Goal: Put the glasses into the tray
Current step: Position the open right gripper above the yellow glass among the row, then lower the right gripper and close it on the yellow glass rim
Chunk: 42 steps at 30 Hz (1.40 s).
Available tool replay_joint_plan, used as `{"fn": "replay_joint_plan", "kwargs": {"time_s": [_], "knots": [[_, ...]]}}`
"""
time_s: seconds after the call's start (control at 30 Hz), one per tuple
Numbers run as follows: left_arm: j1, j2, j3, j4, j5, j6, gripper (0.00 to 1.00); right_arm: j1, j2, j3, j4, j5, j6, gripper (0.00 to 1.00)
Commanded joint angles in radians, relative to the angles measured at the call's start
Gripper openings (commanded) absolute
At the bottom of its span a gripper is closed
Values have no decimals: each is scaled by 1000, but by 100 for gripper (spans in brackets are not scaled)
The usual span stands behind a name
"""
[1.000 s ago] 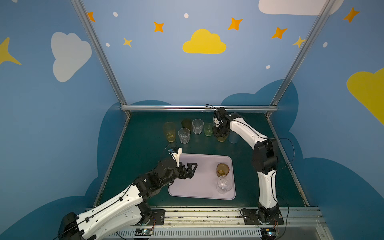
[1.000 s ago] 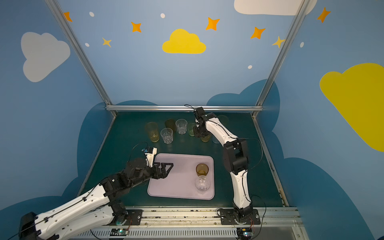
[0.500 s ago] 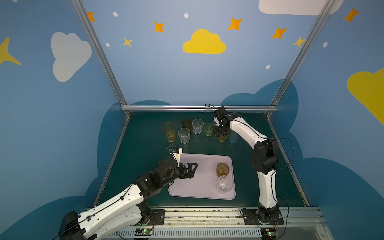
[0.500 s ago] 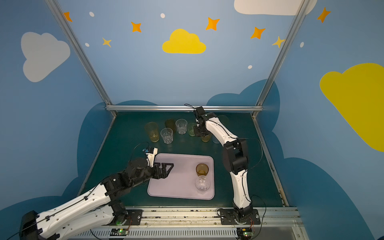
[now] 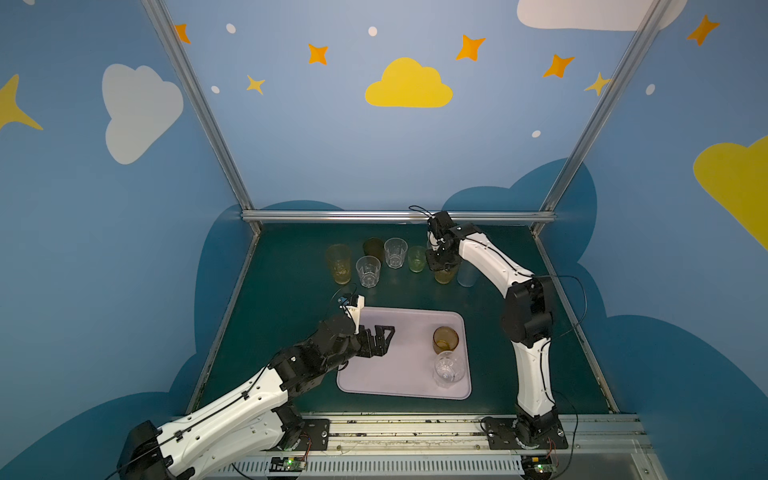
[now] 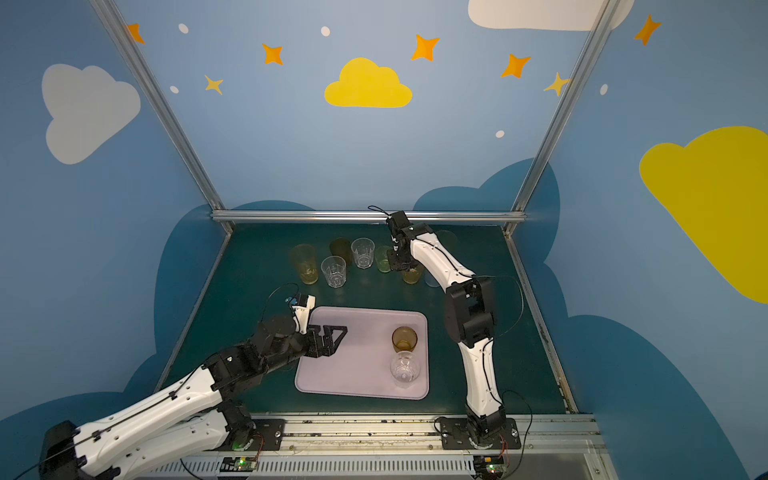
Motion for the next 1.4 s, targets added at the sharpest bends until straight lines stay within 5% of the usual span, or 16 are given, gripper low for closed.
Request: {"fn": "replay_joint_plan", "kwargs": {"time_s": [0.0, 0.63, 1.37], "knots": [[5, 3, 22, -1, -2, 1, 100, -6, 30, 35, -26, 10, -10, 31], [17, 32, 27, 4, 5, 0, 100, -10, 86, 82, -30, 13, -20, 22], [22, 13, 22, -8, 3, -4, 100, -1, 51, 81, -38, -40, 21, 0]]}}
